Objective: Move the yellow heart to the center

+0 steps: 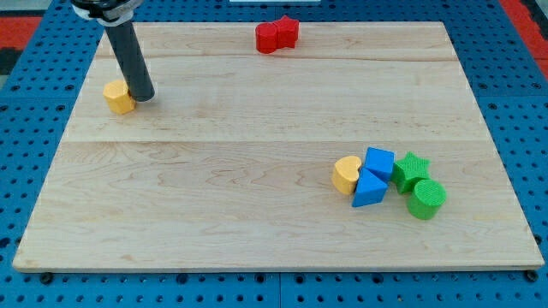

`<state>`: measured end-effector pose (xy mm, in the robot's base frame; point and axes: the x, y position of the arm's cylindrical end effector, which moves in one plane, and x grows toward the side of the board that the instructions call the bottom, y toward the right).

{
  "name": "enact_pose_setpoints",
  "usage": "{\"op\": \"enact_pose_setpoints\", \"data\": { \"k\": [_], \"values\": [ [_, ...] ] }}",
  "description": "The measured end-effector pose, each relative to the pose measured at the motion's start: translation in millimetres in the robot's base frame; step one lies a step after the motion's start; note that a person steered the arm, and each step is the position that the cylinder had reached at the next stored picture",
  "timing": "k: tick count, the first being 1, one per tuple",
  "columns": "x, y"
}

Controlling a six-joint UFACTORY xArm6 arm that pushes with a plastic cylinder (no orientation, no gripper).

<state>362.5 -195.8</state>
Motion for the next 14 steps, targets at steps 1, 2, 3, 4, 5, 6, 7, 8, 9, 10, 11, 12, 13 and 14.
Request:
{"op": "enact_pose_setpoints", "data": {
  "k": [1, 2, 3, 4, 5, 6, 7, 8, 9, 10, 11, 12, 13, 14],
  "values": [
    [0.0, -2.1],
    [43.3, 25.9],
    [116.6, 66.0],
    [170.8, 134.3],
    [192.2, 219.6],
    [192.8, 277.1],
    [192.8, 319.6],
    [182.3, 324.1],
    [152.7, 316.1],
    [138.3, 315.1],
    [153.7, 288.8],
    [159.8, 274.9],
    [159.6, 238.6],
    [145.7, 203.0]
  ]
}}
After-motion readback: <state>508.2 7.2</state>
